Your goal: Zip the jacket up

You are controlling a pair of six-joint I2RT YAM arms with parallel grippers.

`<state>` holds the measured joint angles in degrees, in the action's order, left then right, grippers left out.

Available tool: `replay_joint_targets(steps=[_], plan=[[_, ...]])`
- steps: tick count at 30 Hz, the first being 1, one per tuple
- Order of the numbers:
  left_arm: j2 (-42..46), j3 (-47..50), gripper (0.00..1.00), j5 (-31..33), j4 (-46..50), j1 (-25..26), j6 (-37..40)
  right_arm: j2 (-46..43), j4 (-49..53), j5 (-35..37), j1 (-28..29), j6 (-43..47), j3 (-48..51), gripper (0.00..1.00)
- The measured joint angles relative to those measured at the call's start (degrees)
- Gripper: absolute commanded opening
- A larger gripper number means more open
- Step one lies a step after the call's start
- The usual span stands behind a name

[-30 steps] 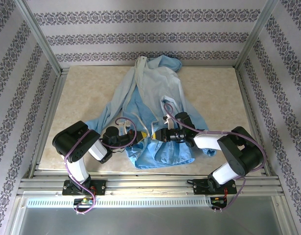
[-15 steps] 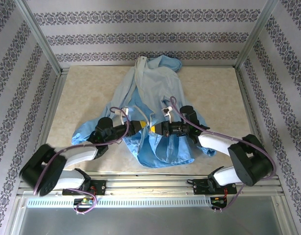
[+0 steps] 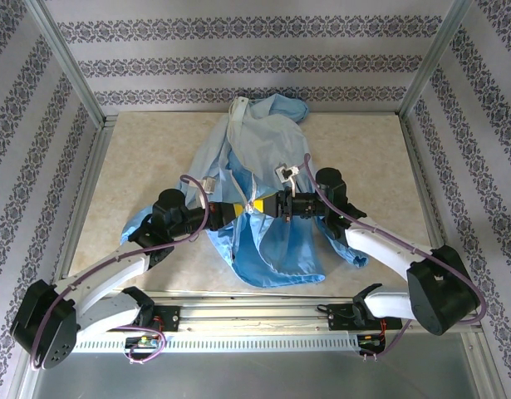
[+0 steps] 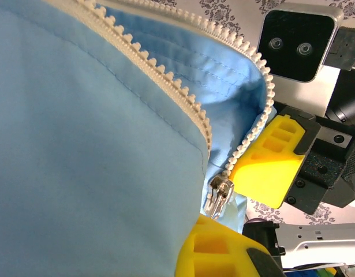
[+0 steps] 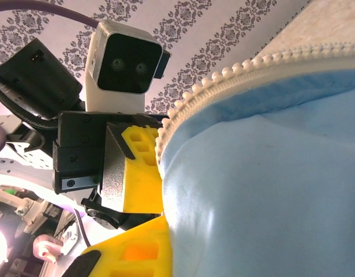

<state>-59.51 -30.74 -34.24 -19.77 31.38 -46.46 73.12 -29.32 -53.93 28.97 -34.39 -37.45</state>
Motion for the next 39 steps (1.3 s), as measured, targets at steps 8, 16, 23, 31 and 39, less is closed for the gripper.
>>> replay_joint_targets(steps=[8,16,23,31,39], plan=[[2.8,0.1,0.0,0.2,-0.2,0.0,-0.3,-1.0,-0.1,-0.6,0.0,0.0,0.0,0.0],[3.0,0.1,0.0,0.4,-0.9,0.0,-1.3,-1.0,0.1,-0.6,0.6,0.1,0.0,0.0],[3.0,0.2,0.0,0.9,-3.4,-0.1,-2.4,-1.0,0.4,-0.6,1.6,0.2,0.0,0.0],[3.0,0.3,0.0,0.9,-3.8,-0.4,-2.8,-1.0,0.3,-0.6,1.6,0.2,0.0,0.0],[3.0,2.0,0.0,0.6,-6.1,-0.4,-4.2,-1.0,0.3,-0.6,1.6,0.2,-0.2,0.0]])
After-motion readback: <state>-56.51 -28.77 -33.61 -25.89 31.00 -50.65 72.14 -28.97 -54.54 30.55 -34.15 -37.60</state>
